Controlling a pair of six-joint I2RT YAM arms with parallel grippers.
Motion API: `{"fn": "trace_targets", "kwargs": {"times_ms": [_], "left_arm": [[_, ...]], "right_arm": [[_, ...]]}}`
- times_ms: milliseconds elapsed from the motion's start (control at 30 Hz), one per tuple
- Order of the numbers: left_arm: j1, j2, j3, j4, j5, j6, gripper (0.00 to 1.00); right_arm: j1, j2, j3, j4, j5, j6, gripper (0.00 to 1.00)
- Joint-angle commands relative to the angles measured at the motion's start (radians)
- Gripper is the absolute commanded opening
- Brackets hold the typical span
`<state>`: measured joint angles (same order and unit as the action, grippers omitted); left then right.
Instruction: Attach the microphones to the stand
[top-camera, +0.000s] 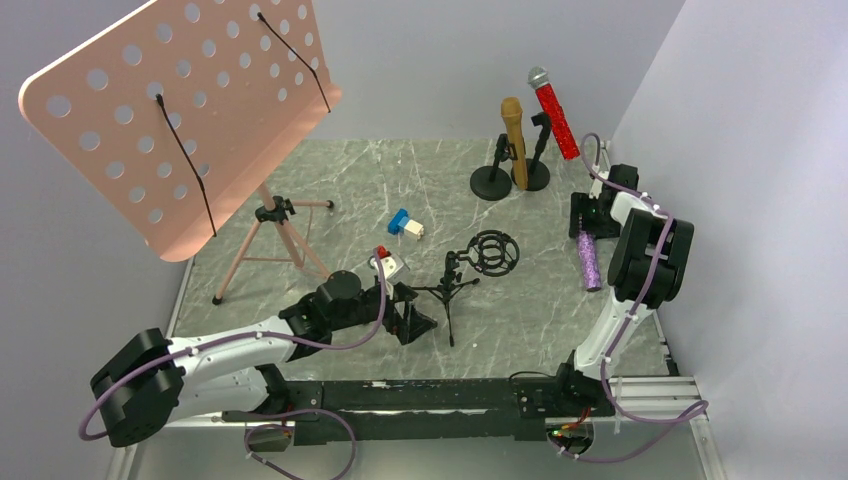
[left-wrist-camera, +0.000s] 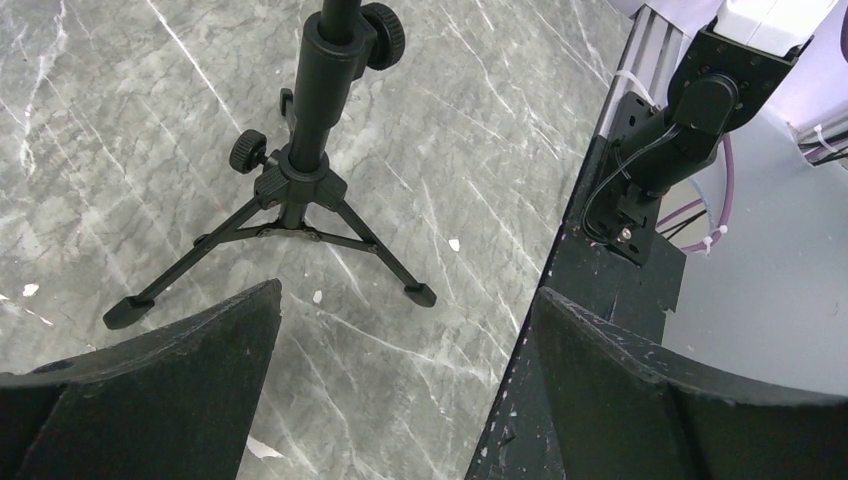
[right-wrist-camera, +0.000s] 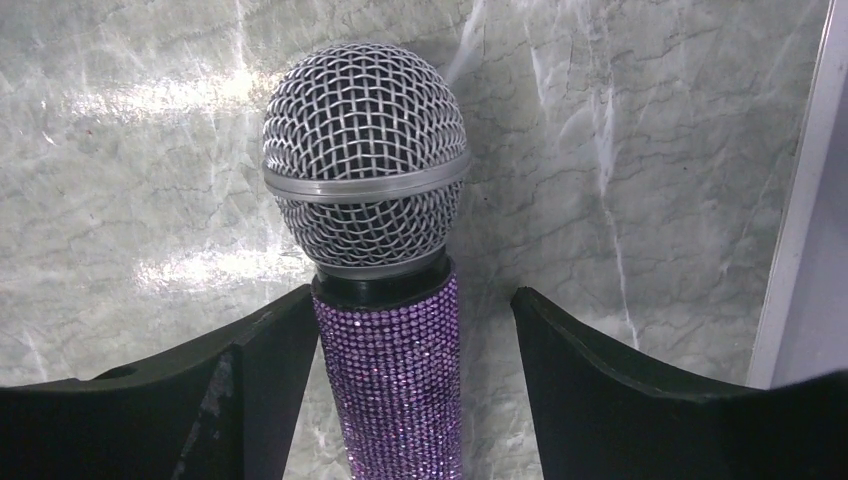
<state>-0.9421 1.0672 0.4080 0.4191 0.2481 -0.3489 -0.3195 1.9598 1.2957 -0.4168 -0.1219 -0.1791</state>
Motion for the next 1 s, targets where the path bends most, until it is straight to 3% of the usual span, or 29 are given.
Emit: {"fn": "trace_targets", "kwargs": {"times_ms": [0, 67, 167, 267, 400, 967], "left_arm": [[0.003, 0.007, 0.015, 0.026, 0.009, 0.011, 0.99], [0.002, 0.003, 0.016, 0.019, 0.004, 0.012, 0.99], [0.002, -0.002, 0.01, 0.03, 0.0, 0.003, 0.99], [0.003, -0.006, 0.005, 0.034, 0.002, -0.003, 0.99], [0.003, -0.025, 0.002, 0.027, 0.004, -0.009, 0.99], [0.003, -0.095, -0.013, 0.015, 0.002, -0.038, 0.99]], "right_arm": [[-0.002, 0.001, 0.02, 0.008, 0.032, -0.006, 0.74], [-0.002, -0.012, 0.008, 0.018, 0.024, -0.008, 0.72], [-0.004, -0.032, -0.009, 0.027, 0.0, -0.012, 0.6], [-0.005, -0.049, -0.017, 0.017, -0.036, -0.012, 0.37], [-0.013, -0.092, -0.046, 0.005, -0.09, -0.016, 0.22], [-0.103, -0.289, -0.057, -0.165, -0.635, -0.186, 0.11]]}}
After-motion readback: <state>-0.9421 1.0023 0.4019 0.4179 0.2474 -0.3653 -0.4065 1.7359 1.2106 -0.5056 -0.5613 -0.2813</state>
